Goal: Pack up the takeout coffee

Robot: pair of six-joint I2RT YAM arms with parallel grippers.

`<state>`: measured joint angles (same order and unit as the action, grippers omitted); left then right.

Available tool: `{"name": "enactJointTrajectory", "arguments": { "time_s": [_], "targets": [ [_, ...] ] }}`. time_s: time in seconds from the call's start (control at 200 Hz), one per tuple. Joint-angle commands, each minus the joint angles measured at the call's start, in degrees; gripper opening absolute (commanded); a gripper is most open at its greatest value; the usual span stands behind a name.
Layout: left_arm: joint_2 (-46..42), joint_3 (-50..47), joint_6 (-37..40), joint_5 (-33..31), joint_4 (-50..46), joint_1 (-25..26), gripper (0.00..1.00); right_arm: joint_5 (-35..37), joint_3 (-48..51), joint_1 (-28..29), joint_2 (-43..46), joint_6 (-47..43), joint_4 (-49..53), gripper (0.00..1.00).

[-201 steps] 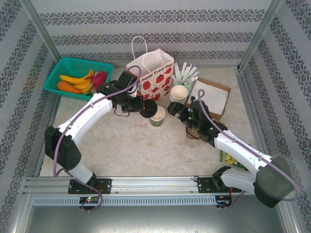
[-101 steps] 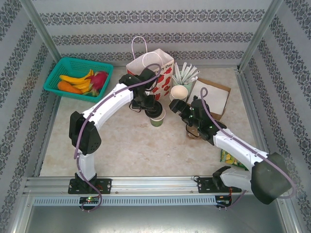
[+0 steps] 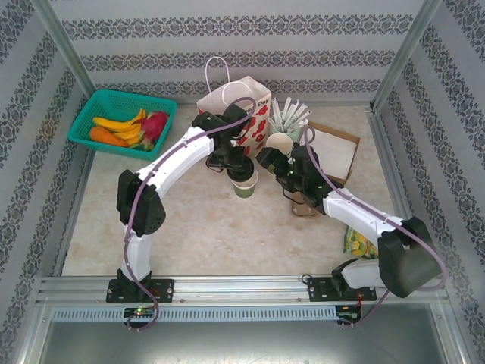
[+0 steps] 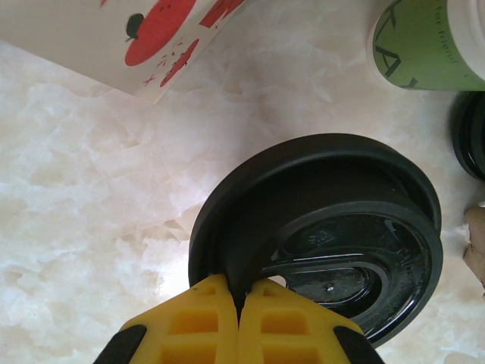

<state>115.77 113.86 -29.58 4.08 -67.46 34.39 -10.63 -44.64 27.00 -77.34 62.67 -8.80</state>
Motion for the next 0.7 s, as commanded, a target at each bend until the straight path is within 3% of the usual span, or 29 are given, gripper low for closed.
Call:
{"name": "enactJointTrajectory", "arguments": {
  "time_s": [0.0,0.694],
  "targets": [
    [1.7,1.1,1.4,1.0,-2.0,-0.6,0.0,-3.9,-2.7,0.9,-1.7,-1.4,-1.7,0.98],
    [3.6,-1.4,1.2,4.7,0.4,-0.8,0.0,-6.5,-4.2,2.5,-6.5,0.2,-4.4,0.98]
  ]
}}
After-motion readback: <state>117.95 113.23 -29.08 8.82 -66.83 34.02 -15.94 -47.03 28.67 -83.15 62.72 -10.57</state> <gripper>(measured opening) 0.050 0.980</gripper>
